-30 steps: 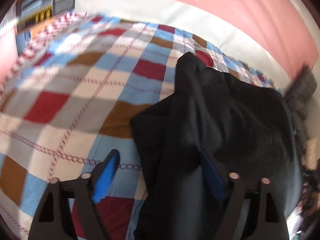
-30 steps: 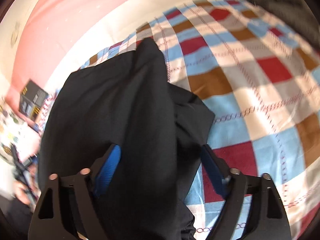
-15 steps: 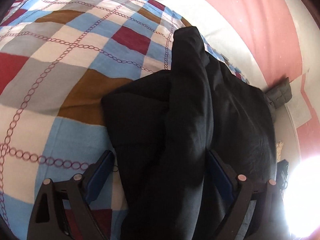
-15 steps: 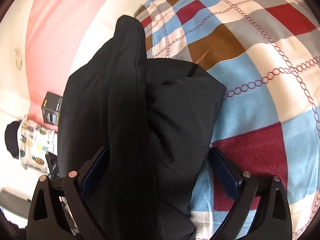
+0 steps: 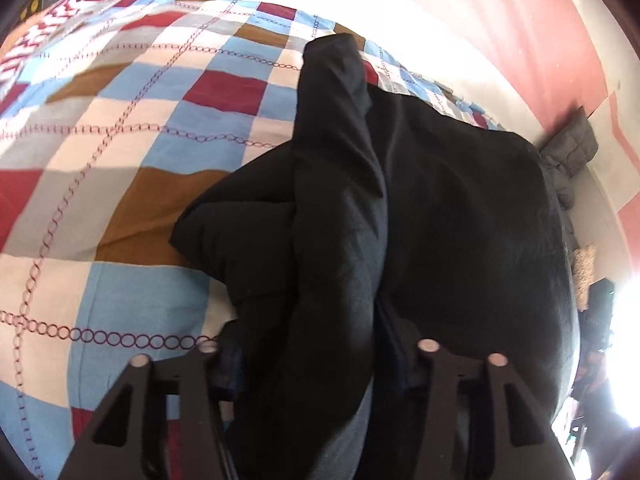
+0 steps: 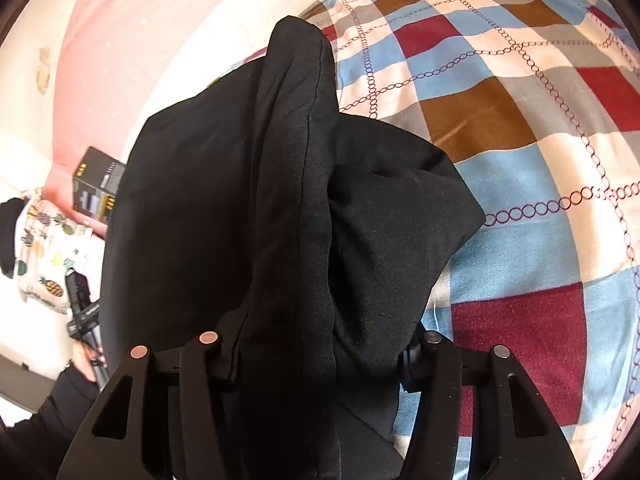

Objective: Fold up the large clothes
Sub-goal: 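Fold the lifted jacket edge over the bundle with both tools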

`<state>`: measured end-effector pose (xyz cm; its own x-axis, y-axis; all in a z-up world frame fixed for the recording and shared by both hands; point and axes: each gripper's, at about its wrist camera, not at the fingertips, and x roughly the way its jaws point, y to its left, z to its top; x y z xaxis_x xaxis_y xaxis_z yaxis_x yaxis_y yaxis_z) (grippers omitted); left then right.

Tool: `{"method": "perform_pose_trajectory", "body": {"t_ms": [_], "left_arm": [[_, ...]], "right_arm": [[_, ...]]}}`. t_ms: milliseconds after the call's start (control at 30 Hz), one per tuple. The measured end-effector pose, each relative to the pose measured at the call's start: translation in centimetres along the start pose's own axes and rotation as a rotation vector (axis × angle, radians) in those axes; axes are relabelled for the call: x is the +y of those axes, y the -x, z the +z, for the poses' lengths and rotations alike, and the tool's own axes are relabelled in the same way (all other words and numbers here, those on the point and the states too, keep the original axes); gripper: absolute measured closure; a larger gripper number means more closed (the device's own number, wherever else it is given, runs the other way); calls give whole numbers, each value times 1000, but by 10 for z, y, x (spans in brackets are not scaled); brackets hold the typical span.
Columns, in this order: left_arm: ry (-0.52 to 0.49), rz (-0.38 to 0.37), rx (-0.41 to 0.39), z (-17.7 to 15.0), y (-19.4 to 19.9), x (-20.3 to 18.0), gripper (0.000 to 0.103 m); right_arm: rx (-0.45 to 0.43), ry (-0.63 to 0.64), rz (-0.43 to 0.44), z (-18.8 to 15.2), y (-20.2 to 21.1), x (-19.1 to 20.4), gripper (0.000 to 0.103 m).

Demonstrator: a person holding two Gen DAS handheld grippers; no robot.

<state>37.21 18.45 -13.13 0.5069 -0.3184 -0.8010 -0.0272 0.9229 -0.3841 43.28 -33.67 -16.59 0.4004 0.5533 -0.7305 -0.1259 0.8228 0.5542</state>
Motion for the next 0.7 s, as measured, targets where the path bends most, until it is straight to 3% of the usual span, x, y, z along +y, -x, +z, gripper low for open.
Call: {"method": "perform_pose_trajectory", "body": {"t_ms": [100, 167, 467, 700], "left_arm": [[-45, 68, -5, 6, 12, -19, 70], [-42, 82, -17, 9, 23, -26, 73], [-95, 14, -118, 17, 111, -60, 76], [-88, -13, -159, 1, 168, -53, 76]], "right_arm": [[-1, 22, -57, 4, 7, 17, 61], [-11, 35, -81, 5, 18, 29, 65], [-66, 94, -59, -1, 81, 86, 69], [-89, 118, -28, -21, 122, 120, 69]]}}
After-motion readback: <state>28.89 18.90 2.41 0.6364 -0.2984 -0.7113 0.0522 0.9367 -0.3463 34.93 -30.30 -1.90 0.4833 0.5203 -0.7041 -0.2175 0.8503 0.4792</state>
